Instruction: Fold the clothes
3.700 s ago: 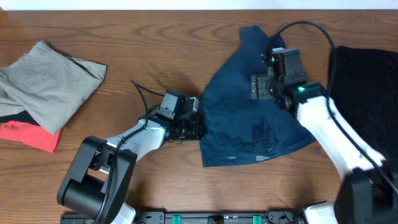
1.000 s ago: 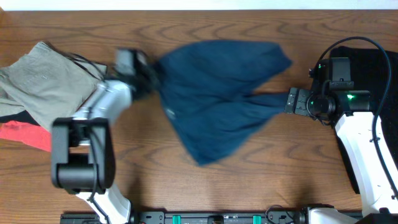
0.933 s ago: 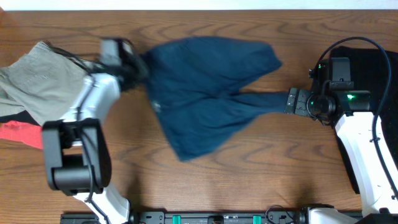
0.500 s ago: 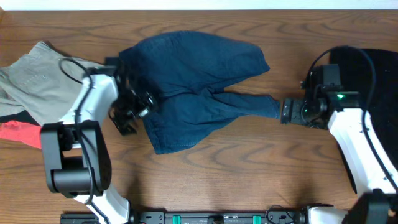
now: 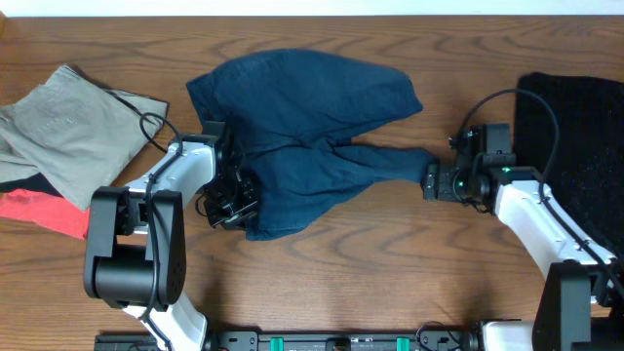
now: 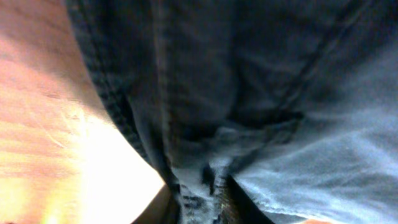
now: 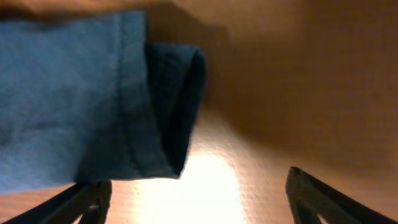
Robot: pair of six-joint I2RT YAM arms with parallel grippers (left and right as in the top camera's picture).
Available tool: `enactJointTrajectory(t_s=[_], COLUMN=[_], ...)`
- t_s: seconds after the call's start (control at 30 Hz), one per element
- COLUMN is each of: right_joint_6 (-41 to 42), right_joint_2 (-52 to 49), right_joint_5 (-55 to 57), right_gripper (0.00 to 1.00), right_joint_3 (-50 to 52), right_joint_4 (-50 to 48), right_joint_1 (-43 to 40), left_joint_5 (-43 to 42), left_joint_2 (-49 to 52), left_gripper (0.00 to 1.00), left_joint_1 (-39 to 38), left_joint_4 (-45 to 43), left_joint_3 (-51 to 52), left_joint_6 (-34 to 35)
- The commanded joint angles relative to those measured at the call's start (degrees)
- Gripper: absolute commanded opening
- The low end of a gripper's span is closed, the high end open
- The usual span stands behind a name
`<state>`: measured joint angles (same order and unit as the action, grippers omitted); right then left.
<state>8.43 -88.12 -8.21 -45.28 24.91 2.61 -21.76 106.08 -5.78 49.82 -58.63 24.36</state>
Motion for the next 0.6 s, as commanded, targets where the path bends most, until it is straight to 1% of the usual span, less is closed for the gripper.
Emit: enactJointTrajectory(t_s=[0.0, 0.03, 0.1, 0.13, 0.17, 0.2, 0.23, 0.27, 0.33, 0.43, 0.57], right_joint_6=[-0.4, -0.4, -0.4, -0.4, -0.4, -0.4, -0.4, -0.4, -0.4, -0.4, -0.4], right_joint_2=[-0.2, -0.2, -0.2, -0.3, -0.3, -0.3, -0.2, -0.2, 0.5, 2.6, 4.0], right_joint_5=[-1.3, -1.5, -2.6, -3.0, -3.0, -3.0, -3.0, -3.3, -3.2, -3.2, -3.2], right_gripper=[0.81, 0.77, 0.63, 0.49, 0.27, 0.07, 0.01, 0.01, 0.01, 0.01, 0.01], right_joint_3=[2.0, 2.4, 3.2, 3.5, 3.6, 3.6, 3.5, 3.2, 1.9, -2.8, -10.2], right_joint_4=[-3.2, -4.2, -6.6, -8.1, -9.4, -11.0, -12.2, -13.4, -13.5, -10.2, -7.0], right_joint_1=[1.7, 2.1, 3.0, 3.4, 3.7, 4.0, 4.1, 4.1, 3.9, 2.2, -0.3], left_joint_5=[6.4, 7.1, 7.6, 7.6, 7.6, 7.7, 8.1, 9.2, 11.0, 13.2, 13.5], left_joint_2=[0.7, 0.7, 0.7, 0.7, 0.7, 0.7, 0.7, 0.7, 0.7, 0.7, 0.7], left_gripper=[0.15, 0.15, 0.15, 0.15, 0.15, 0.13, 0.10, 0.06, 0.06, 0.06, 0.06], left_joint_1=[0.1, 0.1, 0.1, 0.1, 0.1, 0.1, 0.1, 0.1, 0.4, 1.6, 3.8], left_joint_4=[-0.2, -0.1, 0.0, -0.1, -0.1, -0.2, -0.2, -0.2, 0.1, 0.9, 1.8], left_joint_3=[1.2, 1.2, 1.2, 1.2, 1.2, 1.2, 1.2, 1.2, 1.2, 1.2, 1.2], left_joint_6=[-0.1, -0.1, -0.1, -0.1, -0.1, -0.1, -0.1, -0.1, 0.1, 0.6, 0.8])
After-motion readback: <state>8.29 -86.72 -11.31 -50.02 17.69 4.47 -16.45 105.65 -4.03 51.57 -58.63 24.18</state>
